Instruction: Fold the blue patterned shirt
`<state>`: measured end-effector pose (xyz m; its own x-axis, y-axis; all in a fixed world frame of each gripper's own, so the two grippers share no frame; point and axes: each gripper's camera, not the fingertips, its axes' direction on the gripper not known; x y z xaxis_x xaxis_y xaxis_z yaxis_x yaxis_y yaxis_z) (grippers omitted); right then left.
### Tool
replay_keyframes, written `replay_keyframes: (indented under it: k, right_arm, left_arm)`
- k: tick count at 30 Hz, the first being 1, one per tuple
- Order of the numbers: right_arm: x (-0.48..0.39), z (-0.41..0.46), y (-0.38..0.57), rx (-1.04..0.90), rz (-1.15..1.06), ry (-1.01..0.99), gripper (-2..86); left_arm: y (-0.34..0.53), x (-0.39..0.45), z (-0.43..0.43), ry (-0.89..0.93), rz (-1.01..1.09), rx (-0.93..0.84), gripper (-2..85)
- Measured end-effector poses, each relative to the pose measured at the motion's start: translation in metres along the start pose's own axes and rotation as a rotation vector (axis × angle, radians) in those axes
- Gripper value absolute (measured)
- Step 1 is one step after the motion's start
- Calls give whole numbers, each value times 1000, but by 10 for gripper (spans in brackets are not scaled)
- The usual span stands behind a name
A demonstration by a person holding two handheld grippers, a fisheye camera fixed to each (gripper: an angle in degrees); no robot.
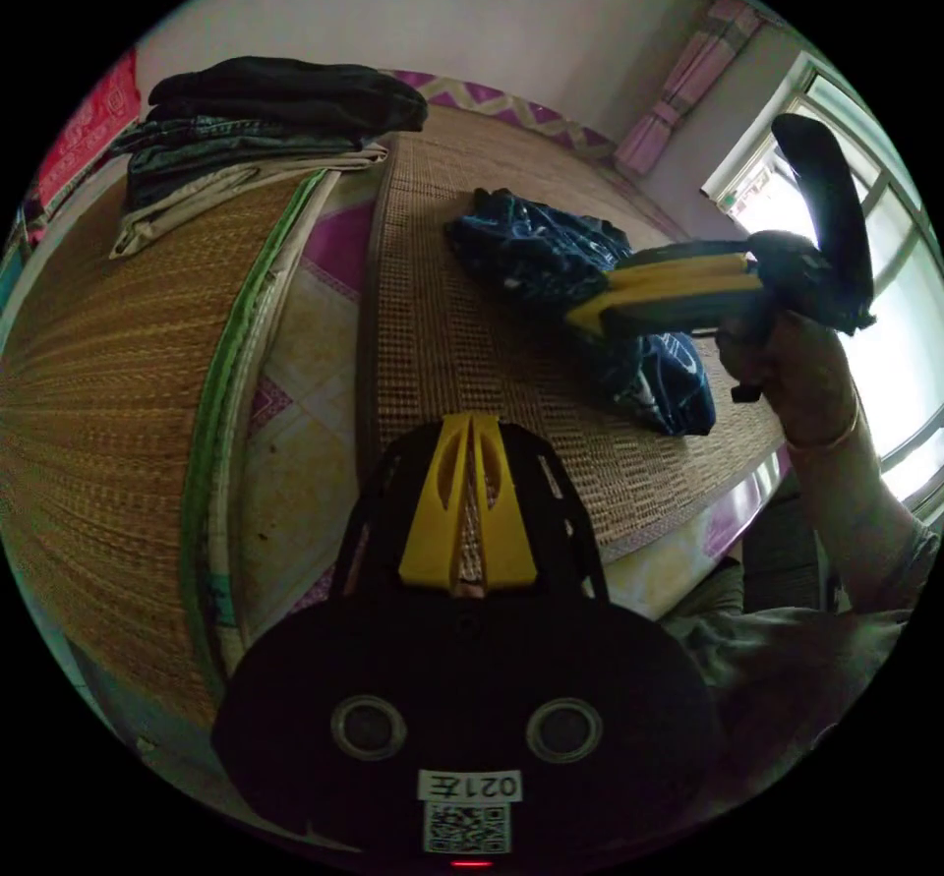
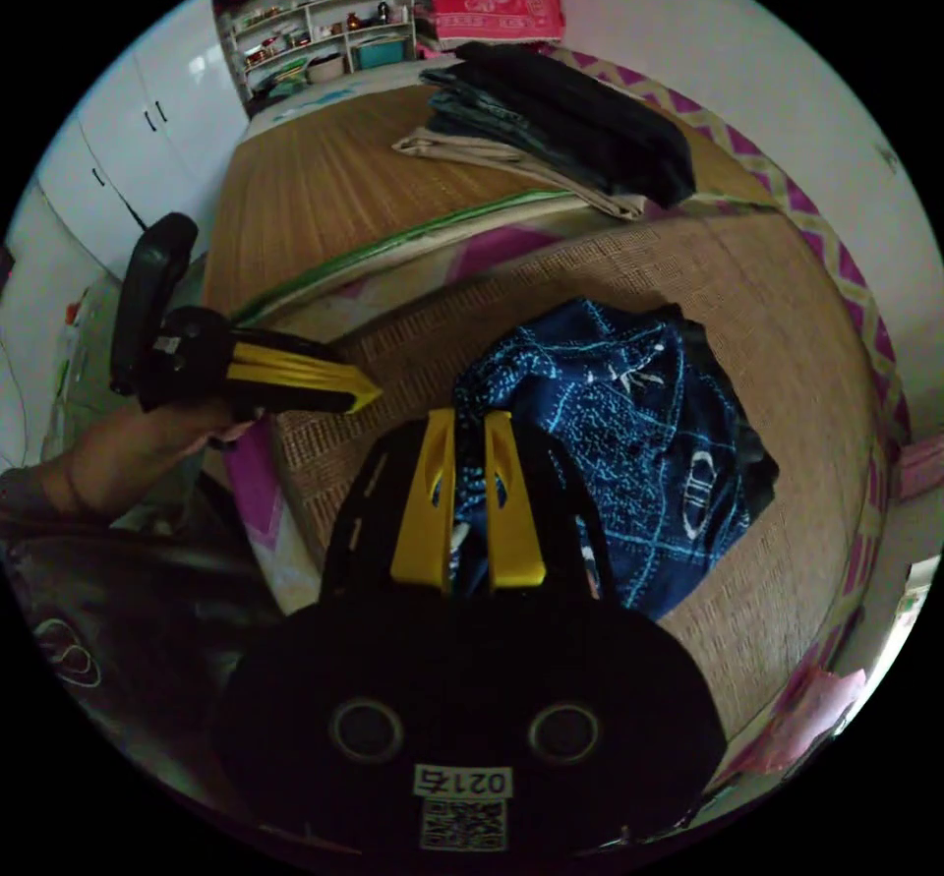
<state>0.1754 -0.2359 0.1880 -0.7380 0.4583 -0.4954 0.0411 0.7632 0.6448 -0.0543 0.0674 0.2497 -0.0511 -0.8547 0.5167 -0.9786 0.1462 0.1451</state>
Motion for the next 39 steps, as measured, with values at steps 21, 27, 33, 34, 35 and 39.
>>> replay_keyframes:
  k: [21,27,33,34,35,39]
  right_arm:
    - [81,5,174,221,251,-240,13]
    - [204,-86,327,538,459,-465,3]
    - [325,-132,579,753,814,-481,4]
    - [332,-128,603,758,855,-480,5]
    - [342,-114,646,743,925,-468,5]
    - [355,-54,770,657,1154,-466,18]
  left_arm:
    - [-10,23,18,-126,63,5,-10]
    - [-17,12,17,-94,46,5,-10]
    - [-25,-1,14,-70,34,5,-10]
    - [-25,-2,14,-71,34,5,-10]
    - [-27,-4,12,-75,36,5,-10]
    - [-32,-15,7,-69,34,7,-9]
